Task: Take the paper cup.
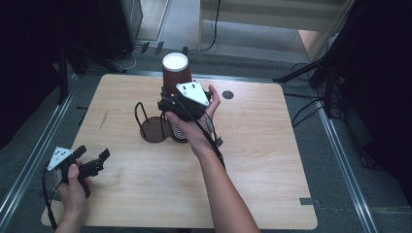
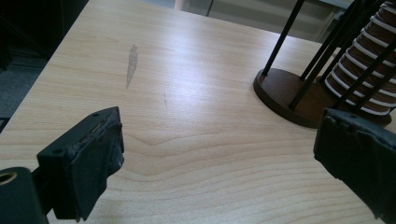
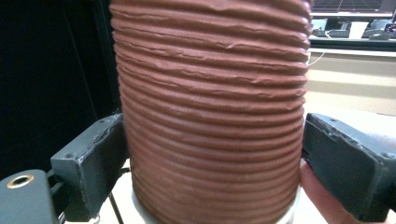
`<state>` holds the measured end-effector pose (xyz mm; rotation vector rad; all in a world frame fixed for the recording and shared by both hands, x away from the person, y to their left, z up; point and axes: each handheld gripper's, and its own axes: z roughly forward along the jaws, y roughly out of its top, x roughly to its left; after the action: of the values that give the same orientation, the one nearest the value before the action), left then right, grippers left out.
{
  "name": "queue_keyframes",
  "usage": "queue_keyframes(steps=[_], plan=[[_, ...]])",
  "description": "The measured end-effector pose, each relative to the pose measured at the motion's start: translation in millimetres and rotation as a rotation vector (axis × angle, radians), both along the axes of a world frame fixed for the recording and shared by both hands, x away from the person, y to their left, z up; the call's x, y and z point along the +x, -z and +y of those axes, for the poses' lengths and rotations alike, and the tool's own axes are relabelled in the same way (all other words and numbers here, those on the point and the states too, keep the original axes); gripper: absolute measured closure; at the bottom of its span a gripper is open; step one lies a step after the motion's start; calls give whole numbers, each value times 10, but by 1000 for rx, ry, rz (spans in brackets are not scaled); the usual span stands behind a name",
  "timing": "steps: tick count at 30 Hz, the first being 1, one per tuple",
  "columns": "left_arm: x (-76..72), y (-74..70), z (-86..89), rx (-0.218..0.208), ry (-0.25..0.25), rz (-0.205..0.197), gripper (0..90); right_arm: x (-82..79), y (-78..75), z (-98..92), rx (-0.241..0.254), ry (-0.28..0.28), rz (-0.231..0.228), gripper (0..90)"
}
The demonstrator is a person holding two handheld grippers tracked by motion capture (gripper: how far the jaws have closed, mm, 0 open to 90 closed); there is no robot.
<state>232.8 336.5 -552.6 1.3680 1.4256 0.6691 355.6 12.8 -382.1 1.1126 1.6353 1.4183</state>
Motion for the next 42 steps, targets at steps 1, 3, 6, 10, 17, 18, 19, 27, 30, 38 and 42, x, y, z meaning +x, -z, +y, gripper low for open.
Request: queue_keyframes(steps=[1, 3, 6, 10, 17, 18, 19, 27, 30, 38, 42], plan=[[0, 0, 0, 0, -1, 1, 23, 15, 3, 5, -4, 4, -2, 73], [0, 0, -1, 0, 0, 1, 23, 35, 6, 17, -8, 6, -1, 71], [0, -1, -1, 1, 1, 2, 23, 45, 8, 29, -13, 4, -6, 78], [2, -1, -4, 2, 0, 3, 23, 47, 9, 38, -20, 0, -9, 81], [3, 0, -3, 4, 0, 3, 23, 44, -6, 28, -17, -7, -20, 93], [3, 0, -3, 4, 0, 2, 23, 41, -14, 30, -15, -7, -26, 98], [4, 0, -3, 4, 0, 2, 23, 35, -26, 31, -18, -4, -30, 101], [4, 0, -2, 3, 0, 2, 23, 27, -57, 32, -18, -7, -43, 113], [4, 0, -2, 2, -1, 2, 23, 27, -61, 34, -18, -7, -41, 114], [5, 0, -2, 1, -1, 2, 23, 21, -92, 32, -12, -5, -50, 122], [5, 0, -2, 1, -2, 2, 23, 11, -148, 36, -1, -2, -62, 129]])
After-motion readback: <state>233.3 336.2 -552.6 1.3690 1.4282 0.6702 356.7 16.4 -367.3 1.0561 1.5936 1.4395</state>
